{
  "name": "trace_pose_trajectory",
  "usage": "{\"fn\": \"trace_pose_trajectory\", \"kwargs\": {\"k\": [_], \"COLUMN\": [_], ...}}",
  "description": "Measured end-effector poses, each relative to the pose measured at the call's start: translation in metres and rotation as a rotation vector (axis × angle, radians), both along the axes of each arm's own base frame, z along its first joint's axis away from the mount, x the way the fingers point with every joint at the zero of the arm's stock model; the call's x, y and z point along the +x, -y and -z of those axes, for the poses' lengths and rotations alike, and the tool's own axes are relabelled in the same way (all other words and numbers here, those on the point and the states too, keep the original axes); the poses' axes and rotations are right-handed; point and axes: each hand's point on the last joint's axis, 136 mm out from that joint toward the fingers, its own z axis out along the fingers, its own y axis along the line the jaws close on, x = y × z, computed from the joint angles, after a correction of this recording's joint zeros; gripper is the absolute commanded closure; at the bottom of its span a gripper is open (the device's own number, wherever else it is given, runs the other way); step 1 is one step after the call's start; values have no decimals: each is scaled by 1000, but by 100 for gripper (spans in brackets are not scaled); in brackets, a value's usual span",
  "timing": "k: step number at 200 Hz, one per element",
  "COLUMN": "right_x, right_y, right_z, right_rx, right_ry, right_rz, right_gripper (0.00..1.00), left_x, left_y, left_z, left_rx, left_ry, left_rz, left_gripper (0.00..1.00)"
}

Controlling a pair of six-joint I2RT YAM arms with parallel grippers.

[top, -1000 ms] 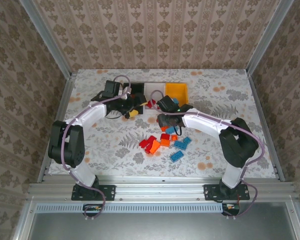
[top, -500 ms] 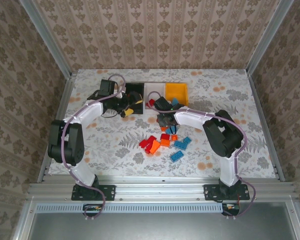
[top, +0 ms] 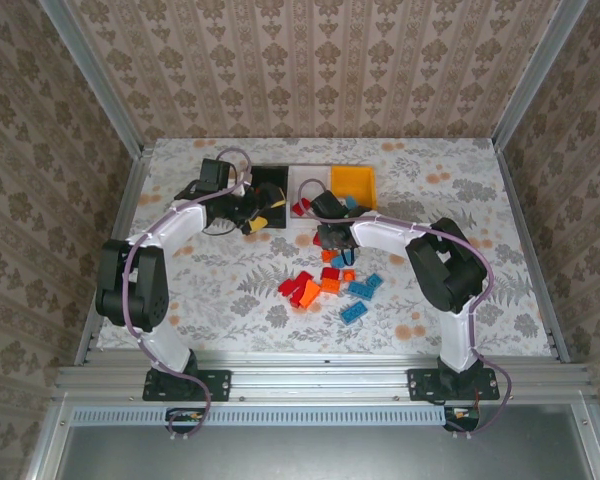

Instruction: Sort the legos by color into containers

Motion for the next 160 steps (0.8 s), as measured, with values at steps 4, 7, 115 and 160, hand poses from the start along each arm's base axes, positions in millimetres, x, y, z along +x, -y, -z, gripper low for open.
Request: {"fn": "trace_pose_trajectory", "kwargs": {"k": [4,7,115,160], "right_x": [0,0,-14,17], "right_y": [0,0,10,-15], "right_z": [0,0,-67,-109], "right_rx": [-1,-1,35,70], "right_ry": [2,2,127,209], "right_rz": [0,1,-4,-27], "right_gripper": [69,69,70,69], "left_x": [0,0,0,14], "left_y": [0,0,0,-24], "left_z": [0,0,0,-1], "left_rx": [0,0,-1,-3], "left_ry": [0,0,3,2], "left_rz": [0,0,0,-62], "left_gripper": [9,9,9,10]}}
